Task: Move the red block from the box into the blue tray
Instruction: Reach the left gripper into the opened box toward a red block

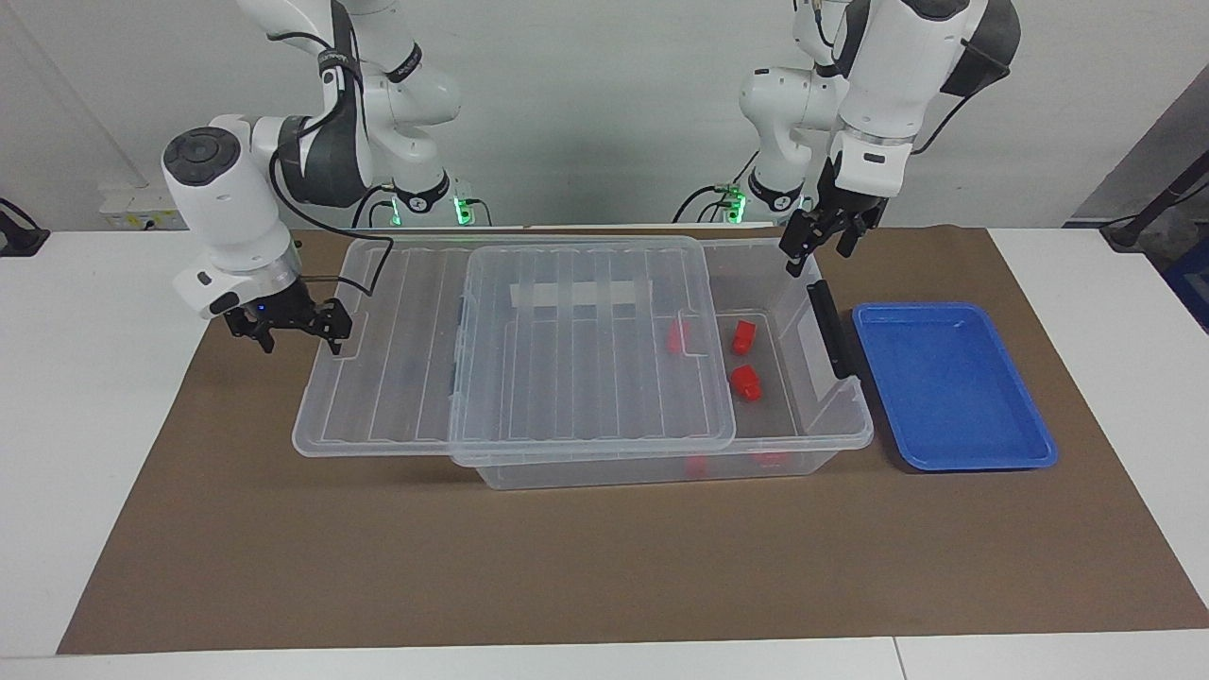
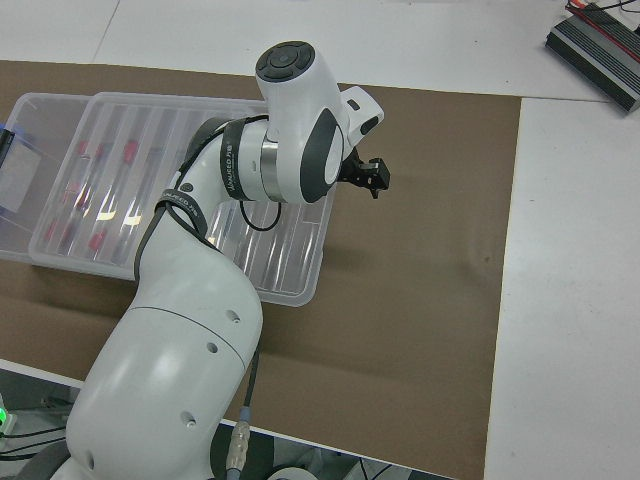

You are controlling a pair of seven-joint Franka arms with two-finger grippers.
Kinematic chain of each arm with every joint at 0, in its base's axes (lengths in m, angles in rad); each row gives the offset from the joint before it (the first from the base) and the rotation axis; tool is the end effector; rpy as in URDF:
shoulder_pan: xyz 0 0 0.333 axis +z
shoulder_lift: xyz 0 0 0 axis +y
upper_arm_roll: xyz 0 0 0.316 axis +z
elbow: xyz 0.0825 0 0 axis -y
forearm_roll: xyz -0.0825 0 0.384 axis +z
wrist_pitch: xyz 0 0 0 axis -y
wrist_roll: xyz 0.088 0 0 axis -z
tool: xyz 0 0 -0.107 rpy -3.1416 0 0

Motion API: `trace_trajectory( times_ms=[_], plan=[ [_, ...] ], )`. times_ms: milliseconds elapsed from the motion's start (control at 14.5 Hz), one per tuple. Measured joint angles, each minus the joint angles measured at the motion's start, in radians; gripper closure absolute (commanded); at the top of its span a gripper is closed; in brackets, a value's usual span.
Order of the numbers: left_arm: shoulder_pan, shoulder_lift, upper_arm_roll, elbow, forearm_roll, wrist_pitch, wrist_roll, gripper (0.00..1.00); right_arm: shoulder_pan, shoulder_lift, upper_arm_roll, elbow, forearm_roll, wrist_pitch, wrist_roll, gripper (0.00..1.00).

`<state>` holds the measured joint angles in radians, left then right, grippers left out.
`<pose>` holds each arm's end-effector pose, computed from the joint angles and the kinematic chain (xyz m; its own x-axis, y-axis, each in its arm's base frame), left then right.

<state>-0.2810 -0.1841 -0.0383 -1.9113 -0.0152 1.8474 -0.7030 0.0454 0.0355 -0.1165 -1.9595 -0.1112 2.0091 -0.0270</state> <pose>0.4888 -0.1644 0.5847 0.9212 0.3795 0.0862 0.3729 -0.9241 0.0835 0.5653 -0.0463 0.4578 1.0000 0.0030 0.0089 0.0020 -0.9944 0.1055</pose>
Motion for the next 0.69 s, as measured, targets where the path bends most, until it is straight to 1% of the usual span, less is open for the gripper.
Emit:
trace_trajectory(
  times_ms=[138,275,481,688],
  plan=[
    [-0.003,-0.001,-0.001,-0.001,-0.001,0.013,-0.046,0.00,-0.006,0.000,-0.001,0.000,-0.001,-0.001,-0.001,0.00],
    [-0.012,0.000,-0.001,-0.014,-0.001,0.054,-0.097,0.00,-0.011,0.000,-0.001,0.000,-0.003,-0.003,-0.002,0.00],
    [-0.043,0.003,-0.001,-0.062,-0.001,0.118,-0.122,0.00,-0.016,0.000,-0.002,0.000,-0.012,-0.005,-0.002,0.00],
    [-0.083,0.035,-0.001,-0.098,0.000,0.163,-0.128,0.00,-0.018,-0.001,-0.002,0.000,-0.018,-0.005,-0.002,0.00]
  ],
)
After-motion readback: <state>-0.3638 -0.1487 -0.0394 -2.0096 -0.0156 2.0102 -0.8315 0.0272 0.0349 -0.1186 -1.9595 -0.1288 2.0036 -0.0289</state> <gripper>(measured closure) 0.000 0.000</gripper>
